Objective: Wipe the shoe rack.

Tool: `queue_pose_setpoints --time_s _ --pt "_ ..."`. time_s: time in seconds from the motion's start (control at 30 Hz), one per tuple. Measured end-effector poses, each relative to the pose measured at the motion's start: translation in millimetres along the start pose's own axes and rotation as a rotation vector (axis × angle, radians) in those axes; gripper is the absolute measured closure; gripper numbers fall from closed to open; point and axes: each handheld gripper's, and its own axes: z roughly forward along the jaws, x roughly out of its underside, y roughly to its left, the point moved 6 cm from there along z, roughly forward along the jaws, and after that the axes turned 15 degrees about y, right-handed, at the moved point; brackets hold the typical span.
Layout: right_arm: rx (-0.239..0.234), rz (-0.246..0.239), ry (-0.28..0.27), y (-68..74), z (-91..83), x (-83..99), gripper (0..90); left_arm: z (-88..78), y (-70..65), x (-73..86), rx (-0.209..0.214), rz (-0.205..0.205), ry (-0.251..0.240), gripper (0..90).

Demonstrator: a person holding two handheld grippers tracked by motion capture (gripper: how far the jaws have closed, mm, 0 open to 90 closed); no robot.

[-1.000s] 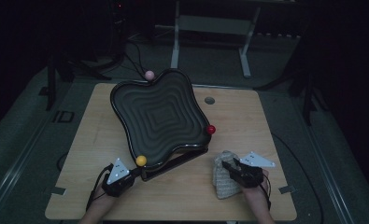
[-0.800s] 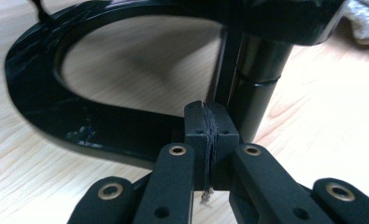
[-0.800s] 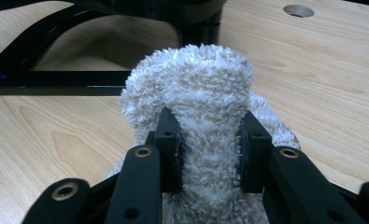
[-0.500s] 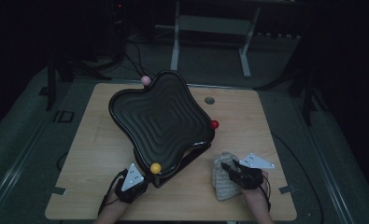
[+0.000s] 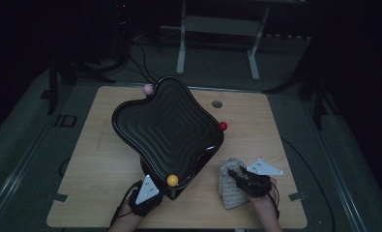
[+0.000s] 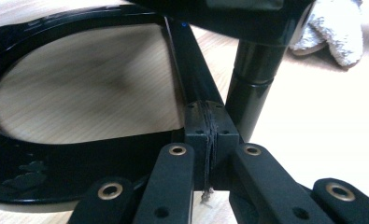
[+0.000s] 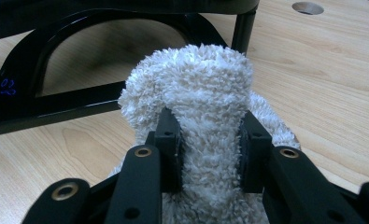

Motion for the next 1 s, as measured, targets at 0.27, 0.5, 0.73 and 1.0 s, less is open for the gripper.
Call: queue_pose_setpoints --time_s 0.27,0.5,0.73,1.0 --pt "0.000 -0.004 -0.002 1.2 -1.2 -0.3 67.4 4.8 -15.4 -5.7 0.027 0.037 0.002 88.1" --pt "-0.003 -0.003 -0.009 2.3 -3.9 -0.6 67.4 8.9 -29.3 -11.9 0.045 0.065 -0.003 88.1" --pt "-0.002 -0.001 -0.010 2.0 -5.1 -0.4 67.4 18.9 -43.7 -21.3 0.074 0.107 -0.004 88.0" --pt "-0.001 0.003 -0.011 -0.5 -5.9 0.9 67.4 29.8 -42.8 -35.3 0.070 0.102 -0.015 87.8"
